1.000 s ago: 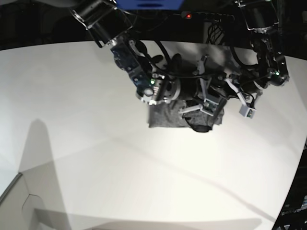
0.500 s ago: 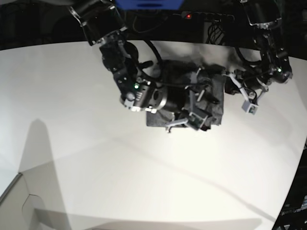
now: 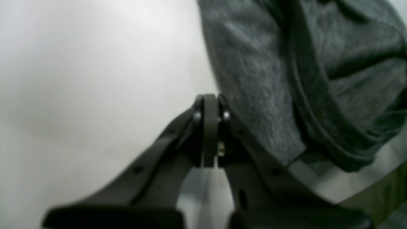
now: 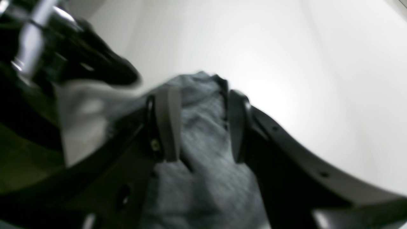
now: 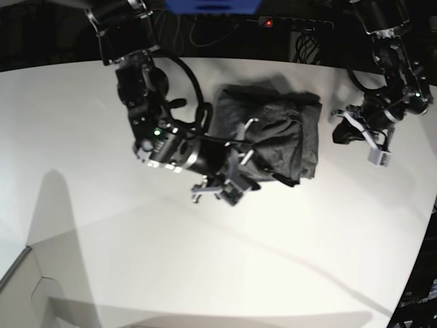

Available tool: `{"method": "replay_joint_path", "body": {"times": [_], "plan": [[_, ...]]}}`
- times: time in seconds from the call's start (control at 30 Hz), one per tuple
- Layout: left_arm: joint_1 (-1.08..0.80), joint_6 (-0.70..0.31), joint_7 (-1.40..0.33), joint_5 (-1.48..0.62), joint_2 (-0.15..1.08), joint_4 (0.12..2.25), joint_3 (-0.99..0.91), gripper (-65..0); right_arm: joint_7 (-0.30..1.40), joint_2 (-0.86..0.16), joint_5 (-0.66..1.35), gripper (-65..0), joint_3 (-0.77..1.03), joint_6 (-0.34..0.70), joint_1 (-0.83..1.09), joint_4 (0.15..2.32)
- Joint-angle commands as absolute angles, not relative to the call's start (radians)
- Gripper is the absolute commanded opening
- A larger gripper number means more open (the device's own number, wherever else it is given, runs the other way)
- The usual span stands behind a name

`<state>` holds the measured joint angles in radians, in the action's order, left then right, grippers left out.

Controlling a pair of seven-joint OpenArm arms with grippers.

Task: Layout the t-shirt on the table in an organized manner, then fold the t-shirt properly
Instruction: 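Tuck and flatten the bundle's loose fabric with both grippers, then drag the bundle toward the left gripper's side and release the right gripper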

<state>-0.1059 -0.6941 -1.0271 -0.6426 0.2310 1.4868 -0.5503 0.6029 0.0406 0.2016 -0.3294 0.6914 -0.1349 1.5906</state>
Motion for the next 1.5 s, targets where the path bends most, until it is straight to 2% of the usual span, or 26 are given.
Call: {"method": "replay_joint_path", "body": {"times": [0.0, 0.1, 0.3, 0.37, 0.67, 1.07, 1.13, 1.27, 1.3, 1.4, 1.47], "plan": [[-0.091, -0.698, -1.040, -0.693, 0.243, 1.504, -0.553, -64.0, 0.576, 0.048, 0.220, -39.4, -0.315, 0.698, -0.145, 1.610], [-0.085, -0.698, -1.075, -0.769, 0.246, 1.527, -0.553, -56.2, 0.576, 0.048, 0.220, -39.4, -0.260, 0.698, -0.131, 1.610], [-0.085, -0.698, -1.082, -0.803, 0.180, 1.666, -0.553, -23.7, 0.576, 0.028, 0.220, -39.4, -0.220, 0.698, -0.116, 1.610], [-0.085, -0.698, -1.082, -0.803, 0.156, 1.670, -0.544, -21.0, 0.576, 0.015, 0.219, -39.4, -0.219, 0.698, -0.114, 1.610], [-0.074, -0.698, -1.084, -0.728, 0.024, 1.633, -0.542, -21.4, 0.576, 0.008, 0.216, -39.4, -0.219, 0.698, -0.087, 1.623], [-0.074, -0.698, -1.084, -0.700, 0.018, 1.589, -0.521, -22.5, 0.576, 0.008, 0.214, -39.6, -0.219, 0.698, -0.073, 1.627], [-0.073, -0.698, -1.084, -0.704, 0.018, 1.575, -0.521, -29.8, 0.576, 0.008, 0.214, -39.7, -0.219, 0.698, -0.073, 1.629], [-0.071, -0.698, -1.084, -0.700, 0.015, 1.563, -0.521, -59.4, 0.576, 0.005, 0.214, -39.8, -0.219, 0.698, -0.073, 1.629], [-0.071, -0.698, -1.084, -0.700, 0.015, 1.561, -0.521, -65.0, 0.576, -0.005, 0.214, -39.8, -0.219, 0.698, -0.073, 1.629], [-0.071, -0.698, -1.084, -0.710, 0.018, 1.566, -0.521, -62.1, 0.576, -0.010, 0.214, -39.8, -0.219, 0.698, -0.071, 1.629], [-0.073, -0.698, -1.087, -0.711, 0.018, 1.578, -0.522, -64.4, 0.576, -0.013, 0.214, -39.8, -0.219, 0.698, -0.071, 1.629]]}}
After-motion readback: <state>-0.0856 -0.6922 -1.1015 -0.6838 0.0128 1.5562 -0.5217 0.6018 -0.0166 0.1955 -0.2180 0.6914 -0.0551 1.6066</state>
